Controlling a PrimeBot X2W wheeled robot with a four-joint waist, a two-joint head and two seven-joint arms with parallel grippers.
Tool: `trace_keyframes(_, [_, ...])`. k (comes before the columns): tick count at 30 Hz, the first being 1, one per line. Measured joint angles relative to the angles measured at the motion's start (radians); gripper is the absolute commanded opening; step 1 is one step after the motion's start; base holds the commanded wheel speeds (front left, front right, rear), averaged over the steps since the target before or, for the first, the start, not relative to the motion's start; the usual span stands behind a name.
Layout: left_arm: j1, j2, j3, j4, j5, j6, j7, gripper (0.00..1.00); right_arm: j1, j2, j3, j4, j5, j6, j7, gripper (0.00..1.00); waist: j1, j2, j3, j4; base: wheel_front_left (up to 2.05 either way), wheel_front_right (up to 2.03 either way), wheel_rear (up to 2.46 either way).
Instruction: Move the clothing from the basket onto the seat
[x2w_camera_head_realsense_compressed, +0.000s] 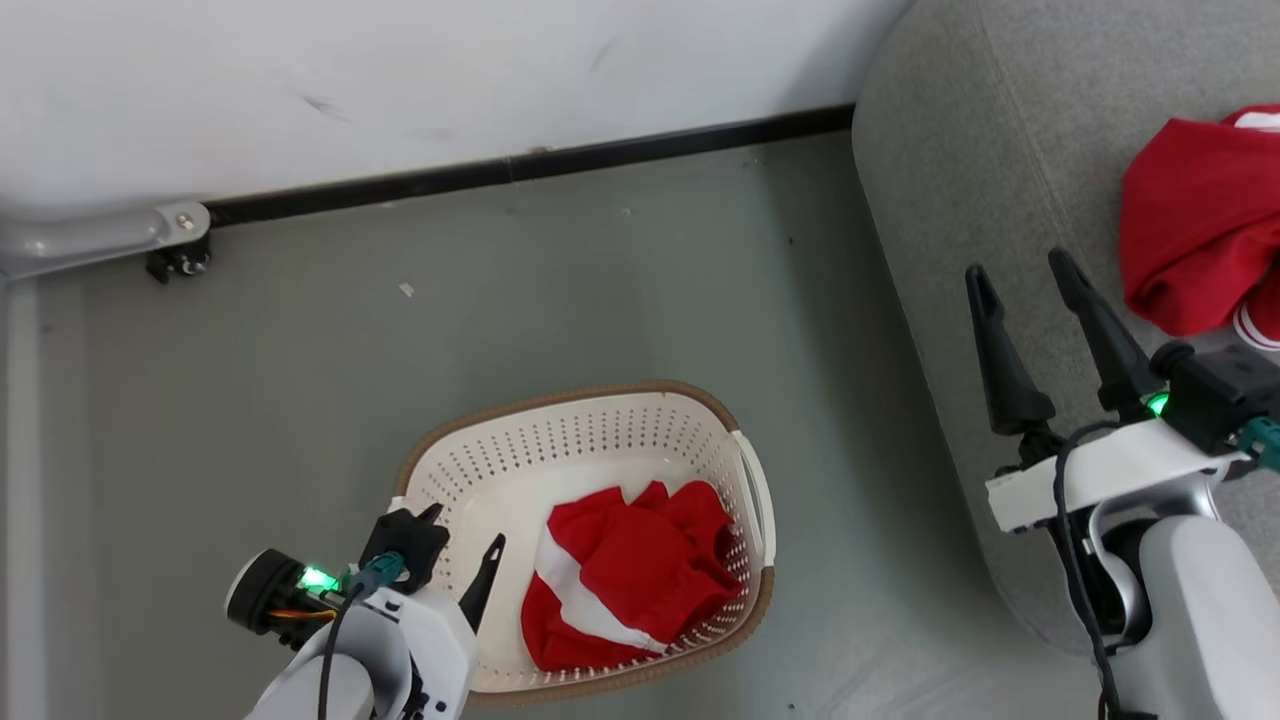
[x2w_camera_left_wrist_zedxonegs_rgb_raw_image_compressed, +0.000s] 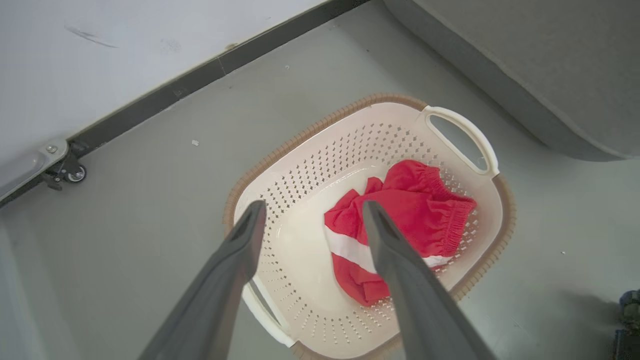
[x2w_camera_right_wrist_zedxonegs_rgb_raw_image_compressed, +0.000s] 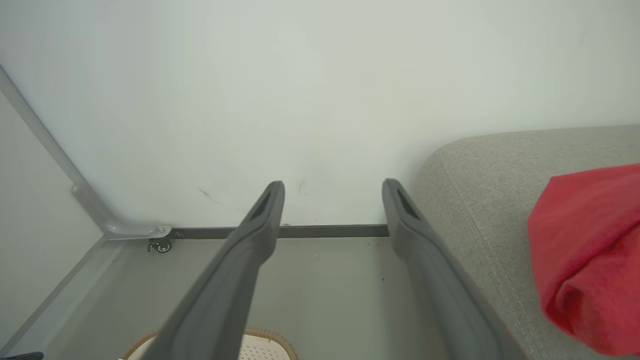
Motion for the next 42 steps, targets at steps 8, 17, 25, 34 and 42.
trace_keyframes(8, [-0.042, -0.007, -0.053, 0.034, 0.043, -0.048, 0.014, 1.0, -0.075, 0.0, 0.011, 0.0, -0.007, 0.0, -0.001, 1.0, 0.0, 0.0, 0.078, -0.029, 0.0, 0.0, 0.0])
trace_keyframes(17, [-0.084, -0.027, -0.12, 0.07, 0.087, -0.1, 0.029, 1.0, -0.164, -0.001, 0.031, 0.012, -0.007, 0.0, -0.003, 1.0, 0.0, 0.0, 0.158, -0.059, 0.0, 0.0, 0.0])
trace_keyframes(25, [-0.12, -0.045, -0.179, 0.097, 0.136, -0.142, 0.043, 1.0, -0.244, -0.002, 0.046, 0.028, -0.004, 0.0, -0.011, 1.0, 0.0, 0.0, 0.222, -0.085, 0.0, 0.0, 0.0])
trace_keyframes(34, [-0.16, -0.062, -0.204, 0.131, 0.165, -0.157, 0.043, 1.0, -0.299, -0.002, 0.061, 0.046, 0.017, 0.0, -0.029, 1.0, 0.0, 0.0, 0.288, -0.117, 0.0, 0.0, 0.0])
trace_keyframes(42, [-0.197, -0.066, -0.214, 0.179, 0.184, -0.161, 0.043, 1.0, -0.337, -0.002, 0.074, 0.062, 0.03, 0.0, -0.039, 1.0, 0.0, 0.0, 0.341, -0.147, 0.0, 0.0, 0.0])
